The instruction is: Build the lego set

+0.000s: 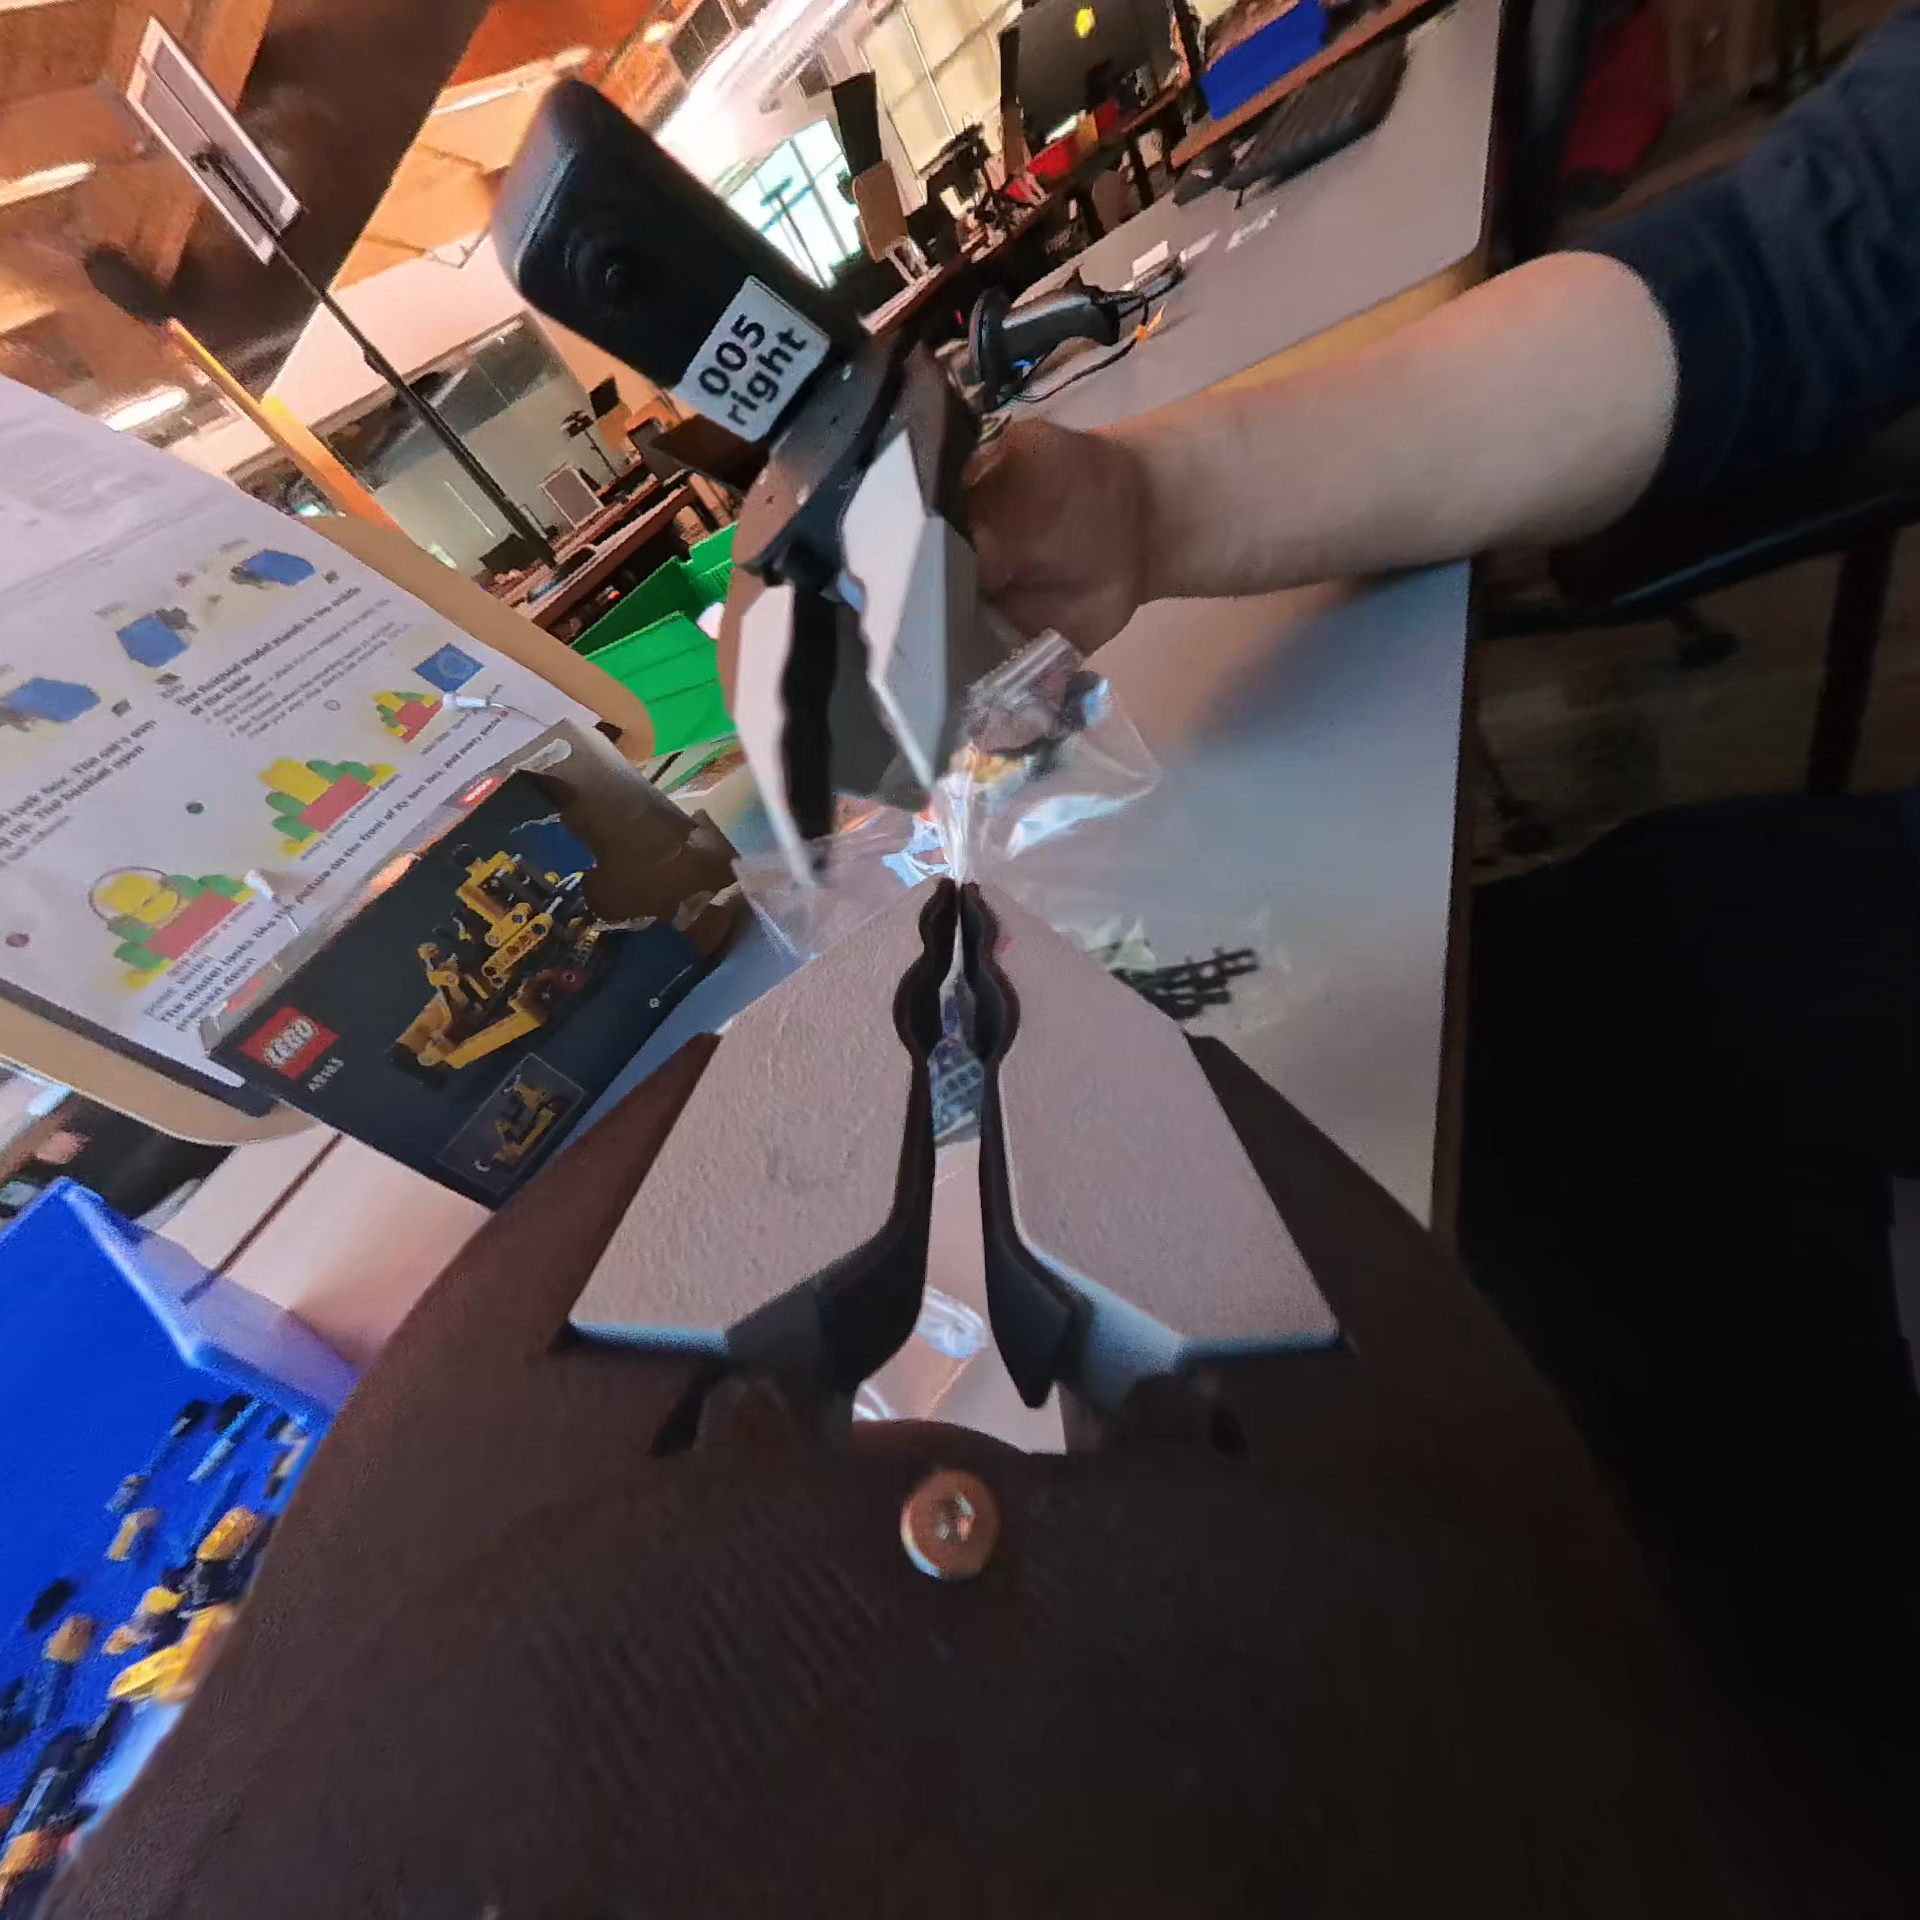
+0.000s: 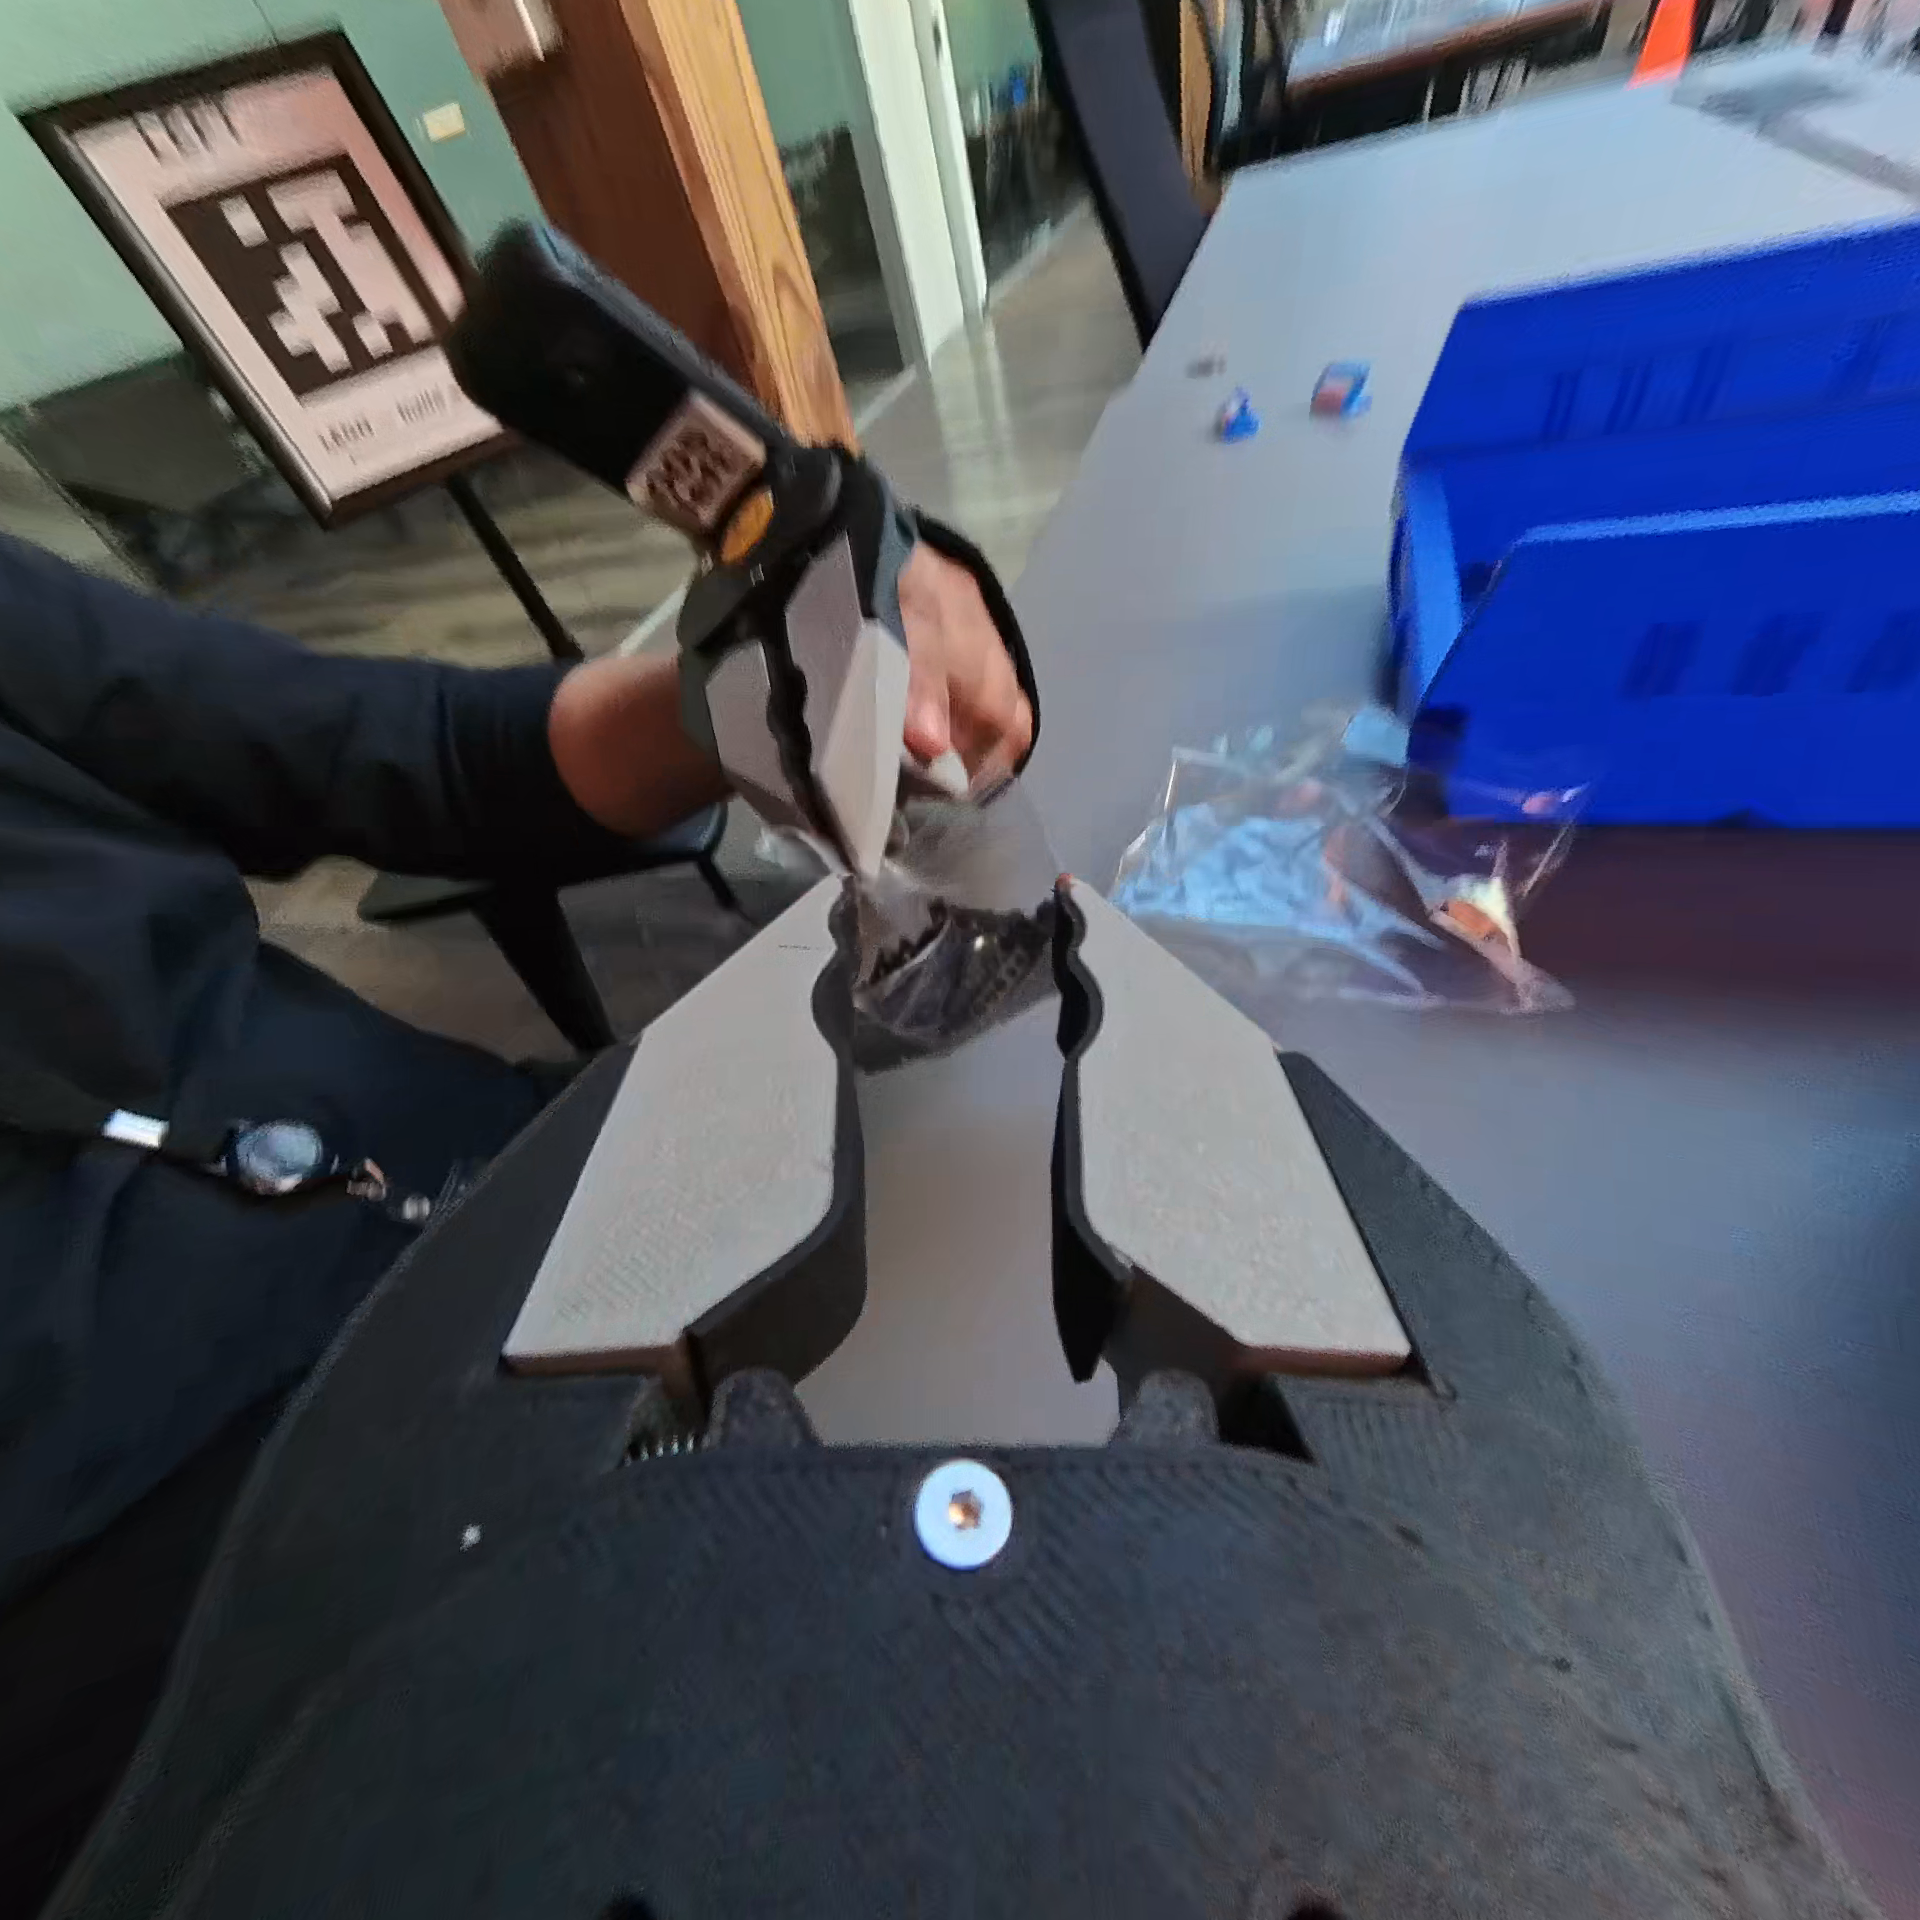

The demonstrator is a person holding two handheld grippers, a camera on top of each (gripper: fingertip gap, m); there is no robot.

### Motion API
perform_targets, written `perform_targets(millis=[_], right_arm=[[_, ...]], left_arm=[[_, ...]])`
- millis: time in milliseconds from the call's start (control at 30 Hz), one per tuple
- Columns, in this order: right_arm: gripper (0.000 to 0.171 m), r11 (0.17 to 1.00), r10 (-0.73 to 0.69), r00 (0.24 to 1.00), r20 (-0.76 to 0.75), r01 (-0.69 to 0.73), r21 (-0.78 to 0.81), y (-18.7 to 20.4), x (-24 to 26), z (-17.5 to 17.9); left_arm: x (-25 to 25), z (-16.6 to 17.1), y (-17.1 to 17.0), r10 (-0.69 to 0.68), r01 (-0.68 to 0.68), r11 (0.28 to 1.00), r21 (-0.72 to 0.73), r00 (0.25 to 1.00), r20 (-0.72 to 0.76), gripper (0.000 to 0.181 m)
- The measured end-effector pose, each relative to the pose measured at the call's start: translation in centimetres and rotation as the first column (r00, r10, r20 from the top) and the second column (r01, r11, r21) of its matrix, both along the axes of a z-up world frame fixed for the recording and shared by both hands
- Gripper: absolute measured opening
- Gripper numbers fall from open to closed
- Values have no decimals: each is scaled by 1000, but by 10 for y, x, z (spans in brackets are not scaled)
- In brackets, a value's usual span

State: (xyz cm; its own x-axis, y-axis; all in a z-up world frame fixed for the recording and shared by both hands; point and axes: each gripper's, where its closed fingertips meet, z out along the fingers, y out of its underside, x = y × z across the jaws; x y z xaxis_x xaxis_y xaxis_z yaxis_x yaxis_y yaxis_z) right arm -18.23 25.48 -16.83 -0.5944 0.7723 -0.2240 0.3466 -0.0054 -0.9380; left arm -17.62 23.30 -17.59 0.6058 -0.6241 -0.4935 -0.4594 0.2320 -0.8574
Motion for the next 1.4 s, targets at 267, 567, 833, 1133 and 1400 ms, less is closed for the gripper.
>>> perform_targets(millis=[267,567,833,1133,1400], right_arm=[[36,981,-47,995,84,30,192,-8,-11,-31],[0,926,-172,984,-49,178,334,8,-23,-23],[0,922,-207,974,-95,227,315,15,-23,-13],[27,921,-216,976,-31,214,327,11,-30,-30],[0,845,-267,954,-134,298,444,17,-36,-26]], left_arm=[[-4,-7,2,9,-8,999,35,999,-45,0],[-15,-8,13,93,-93,996,-10,996,13,0],[-25,-6,20,143,-143,990,-21,988,55,0],[-18,-10,21,142,-140,989,-41,989,39,0],[-25,-10,27,188,-178,978,-113,978,85,46]])
